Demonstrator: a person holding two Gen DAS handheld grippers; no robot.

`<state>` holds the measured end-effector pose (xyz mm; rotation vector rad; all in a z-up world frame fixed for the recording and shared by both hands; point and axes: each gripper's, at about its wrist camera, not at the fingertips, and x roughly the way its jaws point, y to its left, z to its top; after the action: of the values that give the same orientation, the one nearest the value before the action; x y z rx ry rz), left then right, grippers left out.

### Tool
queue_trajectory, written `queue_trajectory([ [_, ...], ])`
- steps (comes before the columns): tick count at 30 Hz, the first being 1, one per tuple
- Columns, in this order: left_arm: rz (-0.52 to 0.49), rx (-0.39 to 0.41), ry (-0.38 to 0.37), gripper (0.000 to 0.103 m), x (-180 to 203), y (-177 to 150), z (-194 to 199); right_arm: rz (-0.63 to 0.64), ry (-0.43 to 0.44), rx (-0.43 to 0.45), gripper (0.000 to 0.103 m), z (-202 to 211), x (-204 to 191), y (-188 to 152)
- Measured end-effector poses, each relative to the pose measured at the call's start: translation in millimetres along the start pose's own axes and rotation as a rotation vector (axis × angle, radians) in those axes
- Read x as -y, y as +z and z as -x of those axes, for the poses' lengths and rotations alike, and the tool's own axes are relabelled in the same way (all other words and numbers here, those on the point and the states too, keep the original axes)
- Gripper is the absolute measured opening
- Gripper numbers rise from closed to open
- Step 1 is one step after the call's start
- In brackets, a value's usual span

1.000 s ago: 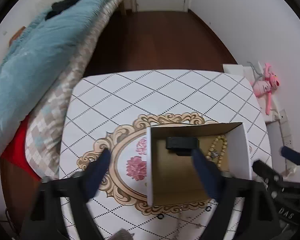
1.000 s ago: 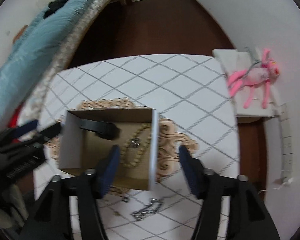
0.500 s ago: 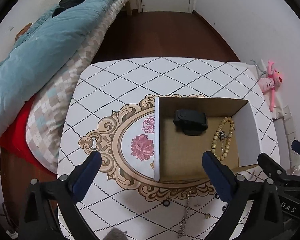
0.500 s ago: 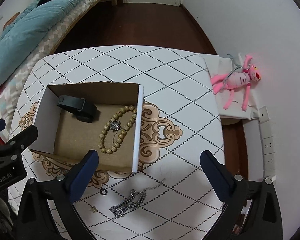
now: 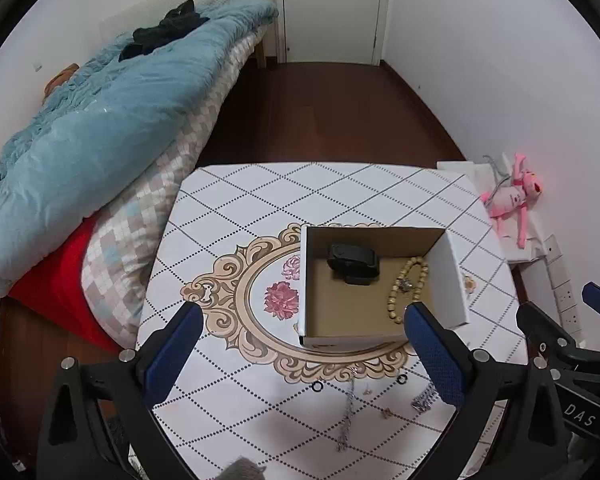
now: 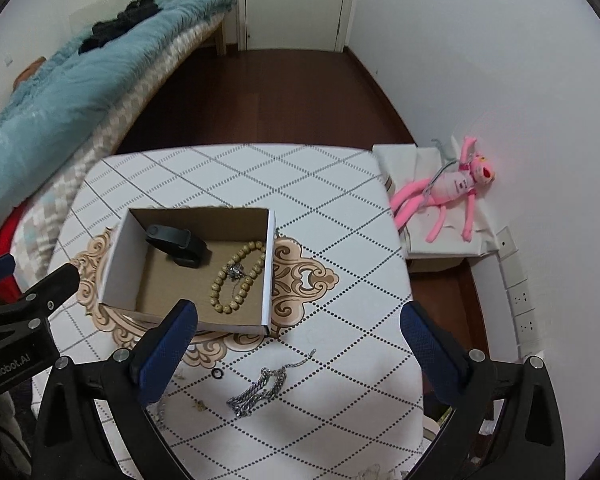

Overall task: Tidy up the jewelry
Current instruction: 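Lift both tools out of the box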

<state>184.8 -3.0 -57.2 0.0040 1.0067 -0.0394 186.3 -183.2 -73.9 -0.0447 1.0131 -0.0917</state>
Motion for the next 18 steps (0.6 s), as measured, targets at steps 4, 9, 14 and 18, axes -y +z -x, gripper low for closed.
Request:
queue_trajectory([
  [4, 0.0, 0.035, -0.012, 0.103, 0.9, -3.9, 23.9, -0.01, 0.006, 0.05, 0.102, 28.1, 1.2, -1.7],
  [9, 0.006, 0.06, -0.024, 0.103, 0.8, -9.2, 44.6, -0.028, 0.029, 0.096, 0.102, 59.4, 3.9, -8.2],
  [14, 0.005, 0.044, -0.012, 0.103, -0.3, -21.0, 50.1, -0.075, 0.062, 0.08, 0.102, 68.9, 12.0, -23.2],
  [18, -0.003, 0.021, 0.012, 0.103, -0.3, -39.6, 34.7, -0.121, 0.092, 0.006, 0.102, 44.1, 21.2, -45.7],
])
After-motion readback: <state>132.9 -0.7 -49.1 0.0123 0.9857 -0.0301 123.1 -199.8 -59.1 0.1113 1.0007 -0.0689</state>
